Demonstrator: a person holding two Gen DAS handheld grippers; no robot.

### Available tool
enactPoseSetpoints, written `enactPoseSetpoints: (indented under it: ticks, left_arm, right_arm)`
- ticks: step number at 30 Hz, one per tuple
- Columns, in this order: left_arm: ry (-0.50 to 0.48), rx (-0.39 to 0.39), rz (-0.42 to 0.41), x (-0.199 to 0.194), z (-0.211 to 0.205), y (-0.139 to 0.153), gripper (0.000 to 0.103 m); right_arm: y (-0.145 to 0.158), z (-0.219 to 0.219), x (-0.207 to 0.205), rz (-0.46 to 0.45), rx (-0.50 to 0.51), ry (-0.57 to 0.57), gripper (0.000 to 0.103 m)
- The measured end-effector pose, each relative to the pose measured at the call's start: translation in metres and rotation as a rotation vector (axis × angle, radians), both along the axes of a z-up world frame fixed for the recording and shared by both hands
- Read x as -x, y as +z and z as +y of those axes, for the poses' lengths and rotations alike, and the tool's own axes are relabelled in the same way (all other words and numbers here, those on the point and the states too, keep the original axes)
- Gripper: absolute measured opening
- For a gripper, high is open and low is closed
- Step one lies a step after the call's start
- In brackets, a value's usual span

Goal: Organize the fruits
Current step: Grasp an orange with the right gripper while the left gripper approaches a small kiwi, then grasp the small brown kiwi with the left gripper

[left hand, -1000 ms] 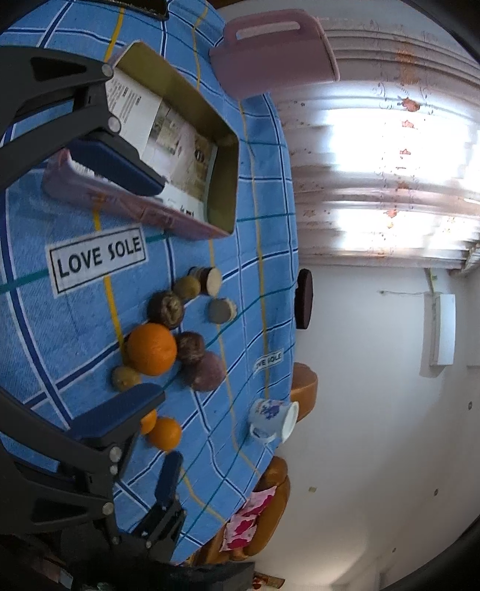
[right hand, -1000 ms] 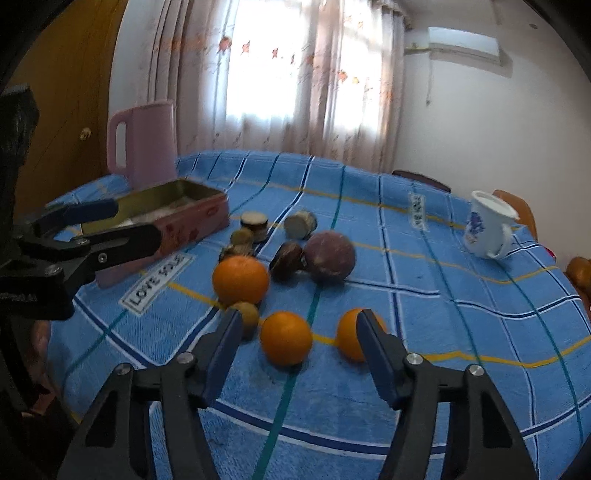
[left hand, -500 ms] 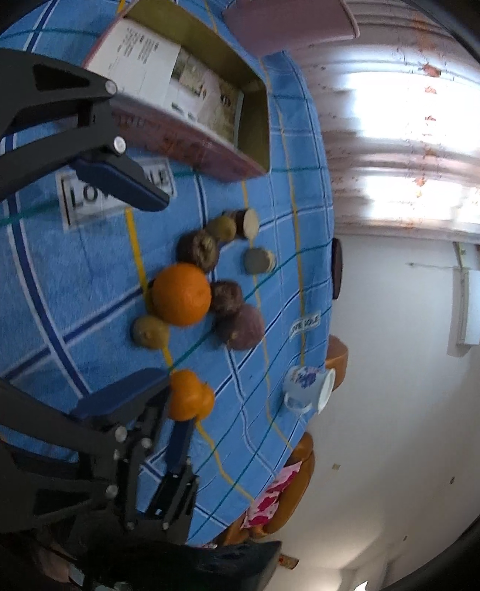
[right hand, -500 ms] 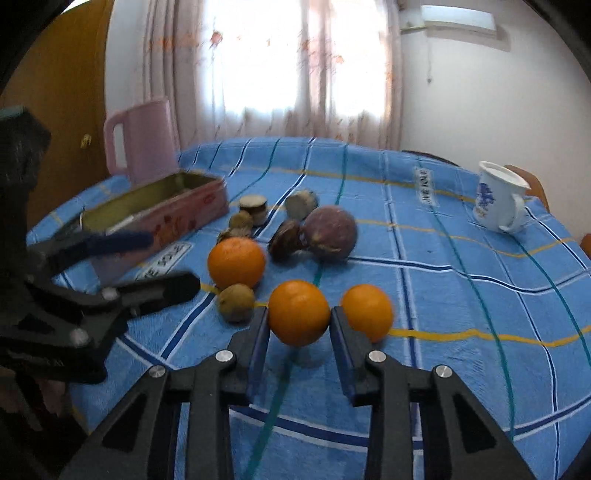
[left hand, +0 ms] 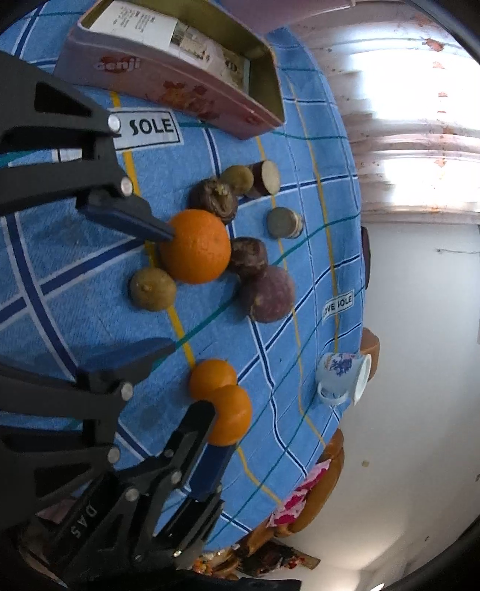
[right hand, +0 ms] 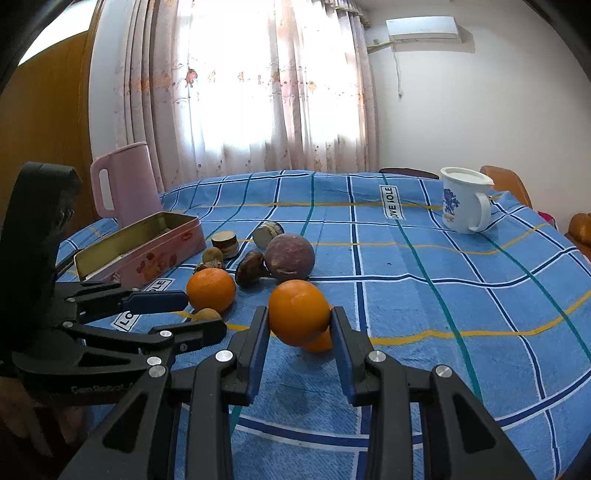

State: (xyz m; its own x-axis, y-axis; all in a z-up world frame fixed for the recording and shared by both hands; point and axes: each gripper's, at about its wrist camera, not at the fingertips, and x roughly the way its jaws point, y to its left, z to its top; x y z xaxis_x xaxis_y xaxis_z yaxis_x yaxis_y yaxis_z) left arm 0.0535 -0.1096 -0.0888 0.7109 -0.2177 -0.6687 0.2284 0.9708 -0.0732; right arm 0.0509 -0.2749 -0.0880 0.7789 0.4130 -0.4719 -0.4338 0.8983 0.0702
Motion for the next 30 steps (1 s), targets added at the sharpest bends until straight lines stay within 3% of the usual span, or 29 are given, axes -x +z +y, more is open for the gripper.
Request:
enactPoseSetpoints:
  ticks: [14, 16, 20, 22, 30]
  left_arm:
    - [-0.033, -0.012, 0.041, -0.021, -0.014, -0.005, 0.045]
    - [-0.034, -0.032, 0.058, -0.018, -0.015, -0.008, 0.041]
    - [-0.026, -0.003, 0.053, -0.013, -0.005, -0.007, 0.036]
    - [-0.038, 0.024, 0.082, -0.018, -0.004, -0.01, 0.027]
    - [-0.064, 0.061, 0.067, -0.016, -0.003, -0.008, 0.027]
  right_arm:
    - [-0.001, -0.001, 0.002, -0.011, -0.011, 0.012, 0.035]
    - [0.002, -0.002, 0.003, -0.02, -0.015, 0.009, 0.035]
    - [0.003, -0.004, 0.004, -0.025, -0.027, 0.006, 0.035]
    - [0.002, -0.003, 0.004, -0.021, -0.023, 0.013, 0.035]
    - [0.003, 0.003, 0.008, -0.032, -0.013, 0.035, 0.035]
